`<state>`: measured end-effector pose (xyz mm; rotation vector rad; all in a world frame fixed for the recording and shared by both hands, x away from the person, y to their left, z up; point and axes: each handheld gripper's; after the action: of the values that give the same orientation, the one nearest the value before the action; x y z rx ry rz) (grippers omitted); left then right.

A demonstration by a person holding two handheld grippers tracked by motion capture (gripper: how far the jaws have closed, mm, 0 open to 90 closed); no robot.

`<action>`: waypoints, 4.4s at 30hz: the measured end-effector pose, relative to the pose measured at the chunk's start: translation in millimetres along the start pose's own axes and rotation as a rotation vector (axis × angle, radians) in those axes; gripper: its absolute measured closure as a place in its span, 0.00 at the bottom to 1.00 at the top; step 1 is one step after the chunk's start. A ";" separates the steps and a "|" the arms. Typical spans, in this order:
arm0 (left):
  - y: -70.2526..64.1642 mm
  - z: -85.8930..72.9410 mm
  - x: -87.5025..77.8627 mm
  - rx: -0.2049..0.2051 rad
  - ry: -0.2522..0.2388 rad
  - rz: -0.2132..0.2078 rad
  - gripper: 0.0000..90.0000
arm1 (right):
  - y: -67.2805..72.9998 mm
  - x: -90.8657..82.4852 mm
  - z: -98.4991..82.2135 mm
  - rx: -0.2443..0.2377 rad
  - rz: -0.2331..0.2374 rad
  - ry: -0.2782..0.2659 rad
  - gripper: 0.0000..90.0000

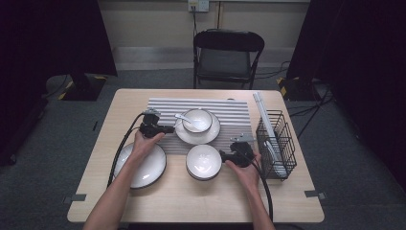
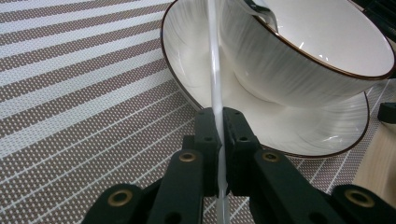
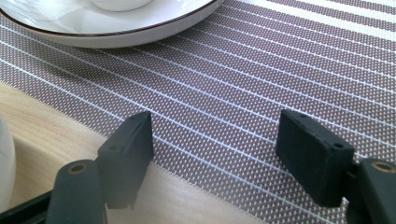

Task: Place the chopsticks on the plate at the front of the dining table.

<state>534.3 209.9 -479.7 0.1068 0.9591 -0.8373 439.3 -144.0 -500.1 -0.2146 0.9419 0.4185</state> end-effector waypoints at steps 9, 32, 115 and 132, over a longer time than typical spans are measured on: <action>0.6 -0.5 -1.0 -0.007 -0.002 -0.016 0.89 | 0.0 -0.1 -0.1 0.002 0.001 0.000 0.30; -10.8 -12.3 -25.0 0.076 -0.006 -0.023 0.82 | -0.2 -0.2 -0.2 0.011 0.003 0.000 0.30; -9.2 -35.3 -26.7 0.079 0.029 0.009 0.93 | 1.6 0.2 0.1 0.001 -0.013 0.003 0.30; -13.1 -36.8 -37.0 0.062 -0.002 0.032 0.55 | 1.0 -0.1 0.0 0.007 -0.004 0.003 0.31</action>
<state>489.6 238.2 -470.0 0.1745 0.9279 -0.8378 438.8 -143.1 -500.0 -0.2111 0.9456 0.4110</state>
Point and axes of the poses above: each handheld gripper's, and its own axes: x roughly forward along the jaws, z roughly out of its top, y roughly to its left, and after that the axes turned 14 degrees about y, right-handed
